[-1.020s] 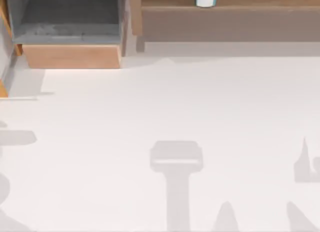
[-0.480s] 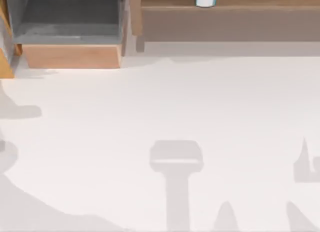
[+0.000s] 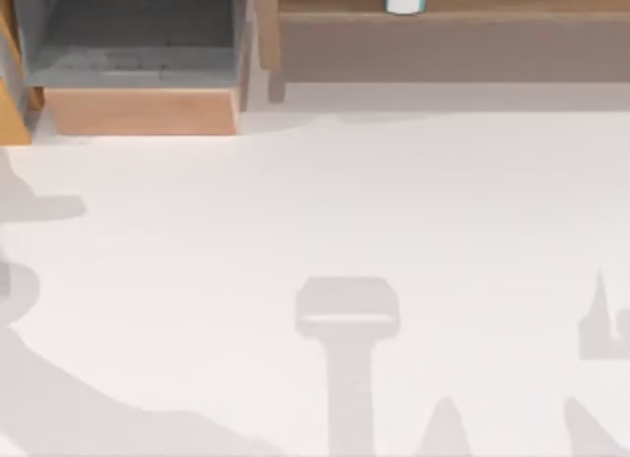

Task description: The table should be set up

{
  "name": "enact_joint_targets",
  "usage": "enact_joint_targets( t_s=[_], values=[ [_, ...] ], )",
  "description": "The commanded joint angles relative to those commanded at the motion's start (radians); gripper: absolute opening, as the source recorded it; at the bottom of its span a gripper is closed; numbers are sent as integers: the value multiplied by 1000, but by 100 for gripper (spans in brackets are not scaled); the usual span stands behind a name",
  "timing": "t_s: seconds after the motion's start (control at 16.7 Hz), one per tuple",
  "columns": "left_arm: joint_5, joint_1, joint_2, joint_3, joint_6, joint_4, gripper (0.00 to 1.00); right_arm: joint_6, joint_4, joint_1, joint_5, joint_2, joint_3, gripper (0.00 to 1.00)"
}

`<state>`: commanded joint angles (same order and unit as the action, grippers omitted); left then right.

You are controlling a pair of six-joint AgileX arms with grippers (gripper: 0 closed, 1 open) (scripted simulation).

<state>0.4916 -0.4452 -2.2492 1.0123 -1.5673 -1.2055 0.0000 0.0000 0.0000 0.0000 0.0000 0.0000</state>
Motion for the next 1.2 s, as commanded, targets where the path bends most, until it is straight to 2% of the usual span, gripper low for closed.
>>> enact_joint_targets(
  t_s=[0.36,0.66,1.2],
  values=[
    [-56,49,-101,225,-3,118,0,0,0,0,0,0,0,100],
    [-61,54,-112,240,-3,130,0,0,0,0,0,0,0,100],
    [-61,54,-112,240,-3,130,68,0,0,0,0,0,0,100]
  ],
)
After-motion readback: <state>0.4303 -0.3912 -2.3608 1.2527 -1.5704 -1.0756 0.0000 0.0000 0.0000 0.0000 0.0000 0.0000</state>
